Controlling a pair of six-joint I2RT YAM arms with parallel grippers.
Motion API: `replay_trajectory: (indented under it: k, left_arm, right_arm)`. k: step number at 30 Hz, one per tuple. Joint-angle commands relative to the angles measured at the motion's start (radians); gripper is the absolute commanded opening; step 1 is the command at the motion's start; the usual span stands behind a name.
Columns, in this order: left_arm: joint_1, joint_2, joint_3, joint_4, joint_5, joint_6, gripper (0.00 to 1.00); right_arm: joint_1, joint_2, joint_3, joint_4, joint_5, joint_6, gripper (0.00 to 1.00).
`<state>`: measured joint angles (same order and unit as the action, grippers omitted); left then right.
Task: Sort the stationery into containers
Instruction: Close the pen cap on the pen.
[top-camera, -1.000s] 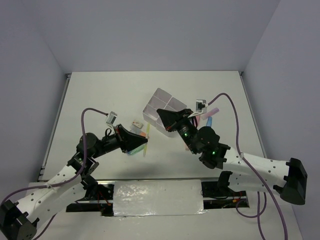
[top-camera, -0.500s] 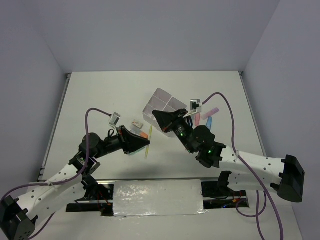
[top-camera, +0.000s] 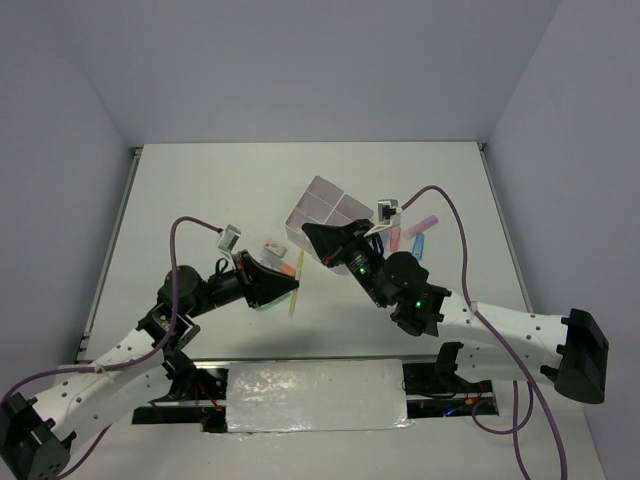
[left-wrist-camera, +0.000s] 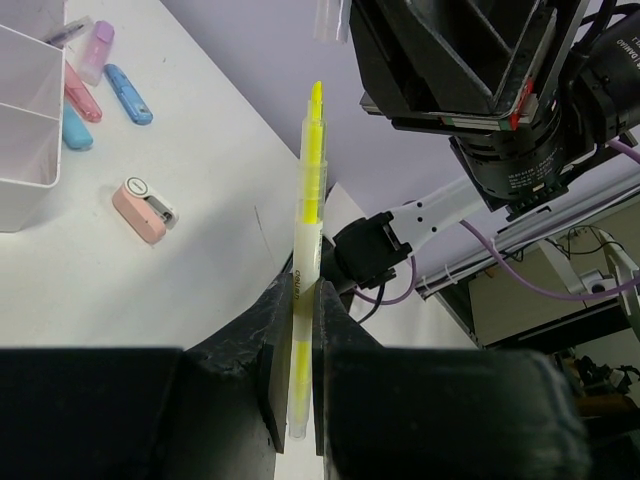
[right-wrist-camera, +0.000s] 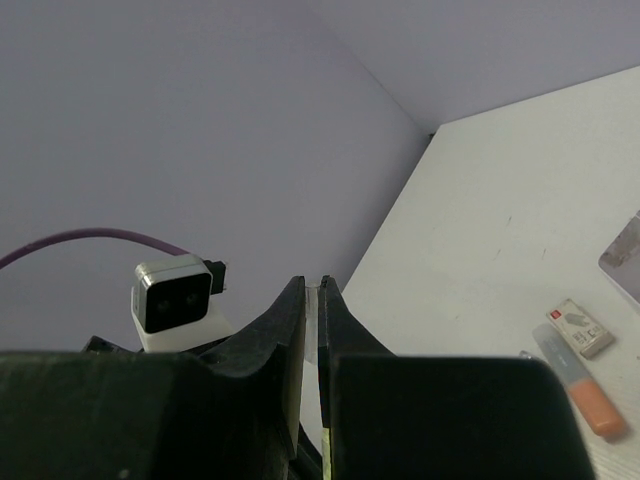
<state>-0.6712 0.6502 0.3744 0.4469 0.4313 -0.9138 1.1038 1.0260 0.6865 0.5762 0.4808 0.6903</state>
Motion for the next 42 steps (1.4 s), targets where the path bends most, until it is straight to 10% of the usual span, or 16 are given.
replay_trajectory:
  k: [1,42]
  left_arm:
    - [-0.005,-0.015,0.054,0.03,-0.009,0.033,0.0]
    - [-0.005,-0.026,0.044,-0.002,-0.023,0.046,0.0]
  right_arm:
    - [0.011,0.002,-0.002,0.025,0.004,0.003,0.0]
    - [0.021,-0.023,0.064,-0.032,0.032,-0.058,0.0]
